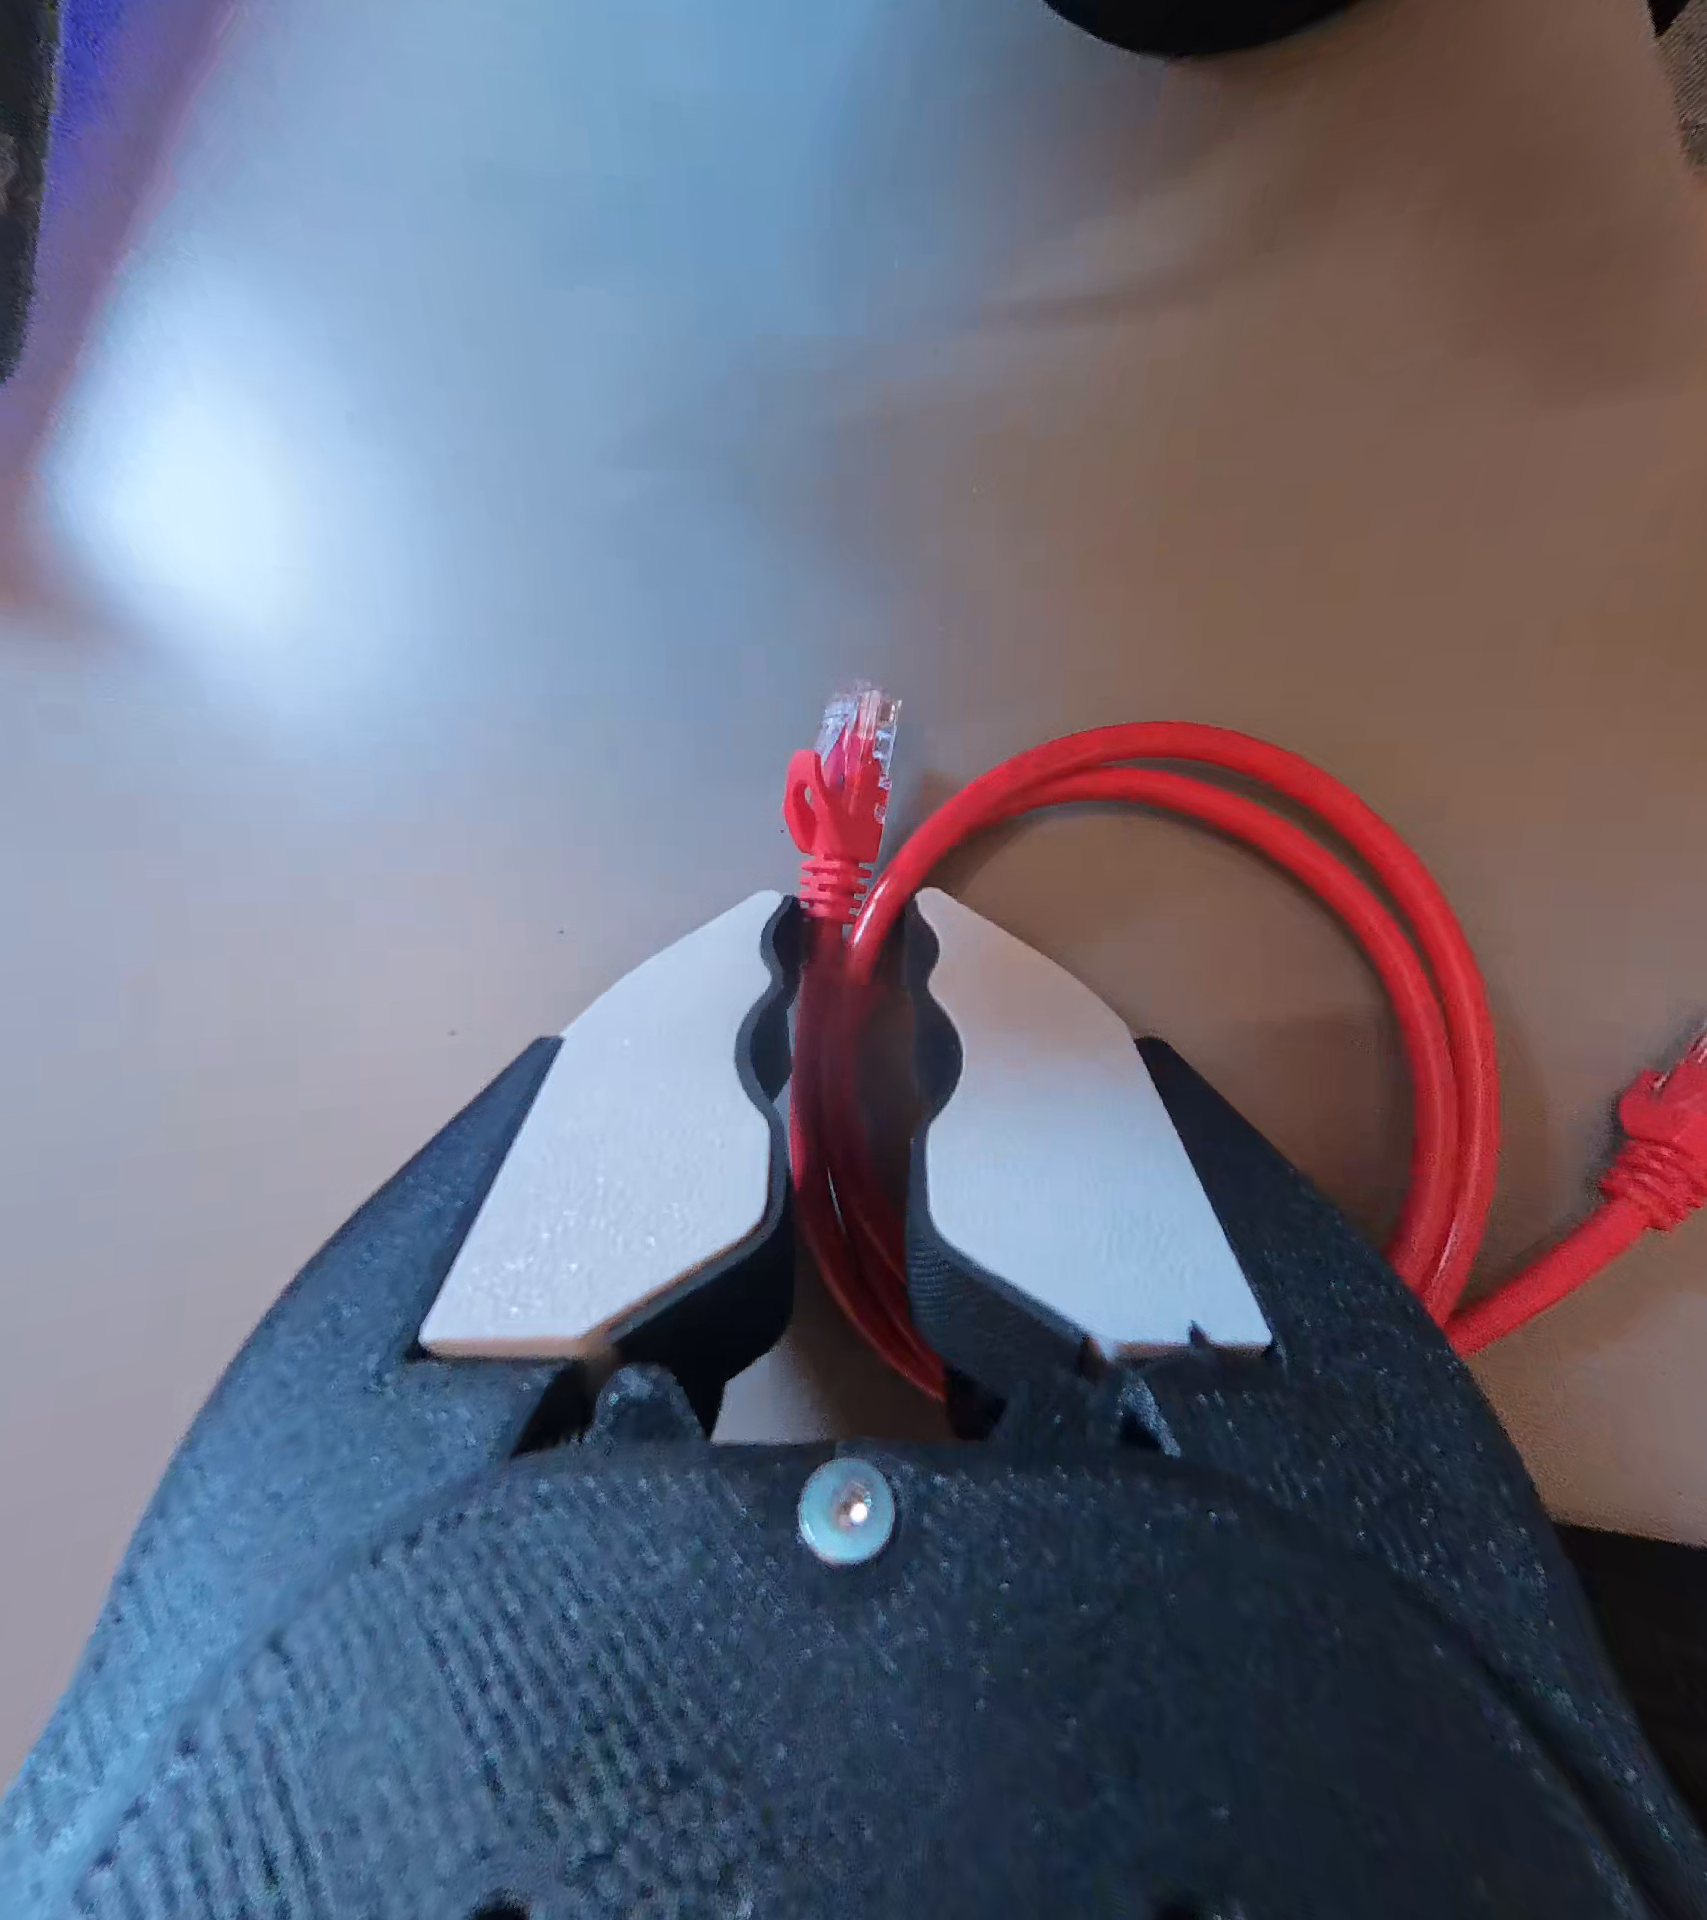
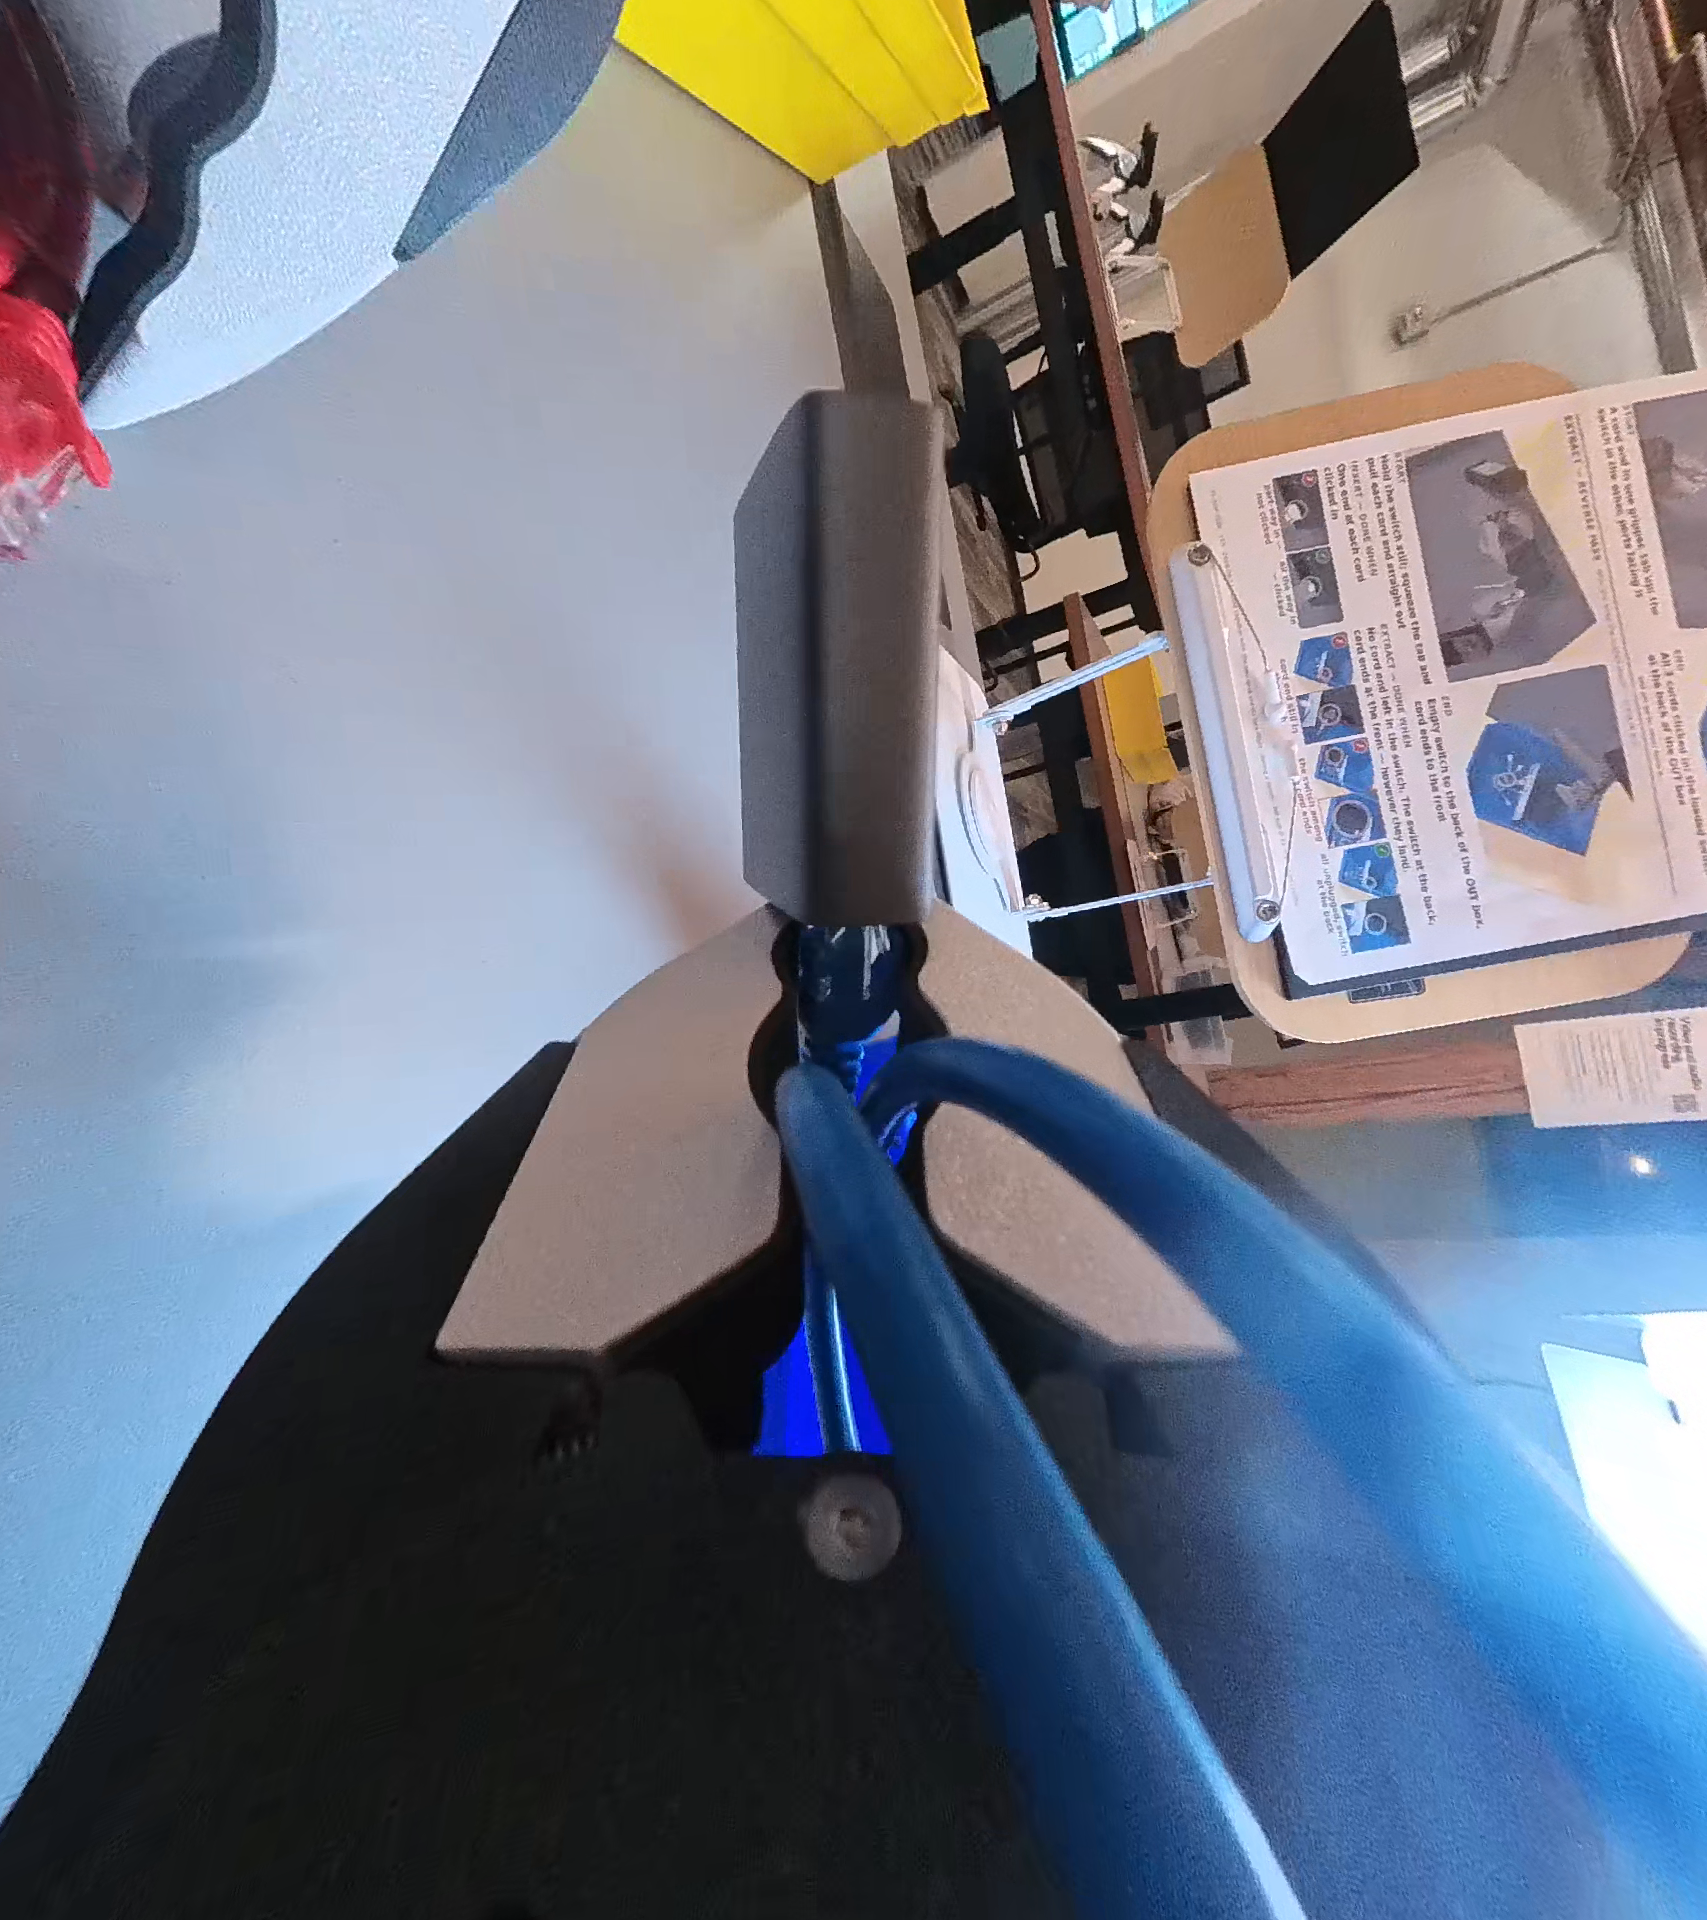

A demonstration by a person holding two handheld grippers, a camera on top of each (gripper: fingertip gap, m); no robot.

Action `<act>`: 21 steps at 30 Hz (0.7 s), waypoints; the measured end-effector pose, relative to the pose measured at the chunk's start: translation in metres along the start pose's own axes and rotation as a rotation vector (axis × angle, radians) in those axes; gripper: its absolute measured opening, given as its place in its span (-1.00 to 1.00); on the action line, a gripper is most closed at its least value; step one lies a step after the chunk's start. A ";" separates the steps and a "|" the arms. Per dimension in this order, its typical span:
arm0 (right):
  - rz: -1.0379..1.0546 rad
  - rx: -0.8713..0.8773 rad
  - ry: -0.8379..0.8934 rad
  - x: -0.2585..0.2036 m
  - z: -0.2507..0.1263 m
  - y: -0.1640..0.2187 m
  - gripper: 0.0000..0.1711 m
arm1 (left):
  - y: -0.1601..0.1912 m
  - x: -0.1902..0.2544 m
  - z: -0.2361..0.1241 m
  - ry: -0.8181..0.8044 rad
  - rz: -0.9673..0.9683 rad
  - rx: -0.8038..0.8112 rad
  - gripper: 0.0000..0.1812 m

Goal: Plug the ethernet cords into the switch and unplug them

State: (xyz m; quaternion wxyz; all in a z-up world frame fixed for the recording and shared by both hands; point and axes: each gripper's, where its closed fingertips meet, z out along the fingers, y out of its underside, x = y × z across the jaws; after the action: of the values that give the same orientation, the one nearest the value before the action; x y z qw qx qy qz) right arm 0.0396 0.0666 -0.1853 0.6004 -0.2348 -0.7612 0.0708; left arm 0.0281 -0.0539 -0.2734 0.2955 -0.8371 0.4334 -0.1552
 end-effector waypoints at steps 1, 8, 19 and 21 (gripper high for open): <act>0.001 0.009 0.000 0.000 0.000 -0.001 -0.84 | 0.000 -0.001 0.000 -0.012 0.001 -0.003 -0.79; -0.031 0.081 0.006 -0.006 -0.006 -0.012 -0.84 | -0.021 -0.018 -0.044 -0.102 -0.111 0.144 -0.81; -0.303 0.011 0.004 -0.033 0.008 -0.016 -0.84 | -0.006 -0.020 -0.034 -0.079 -0.245 0.052 -0.82; -0.329 0.013 -0.004 -0.038 0.009 -0.018 -0.85 | -0.001 -0.022 -0.032 -0.092 -0.262 0.019 -0.82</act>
State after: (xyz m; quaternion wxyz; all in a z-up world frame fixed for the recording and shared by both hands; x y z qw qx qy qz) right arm 0.0327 0.0353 -0.2144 0.6039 -0.1027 -0.7901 -0.0231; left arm -0.0009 -0.0471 -0.2479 0.3004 -0.8899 0.3047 -0.1579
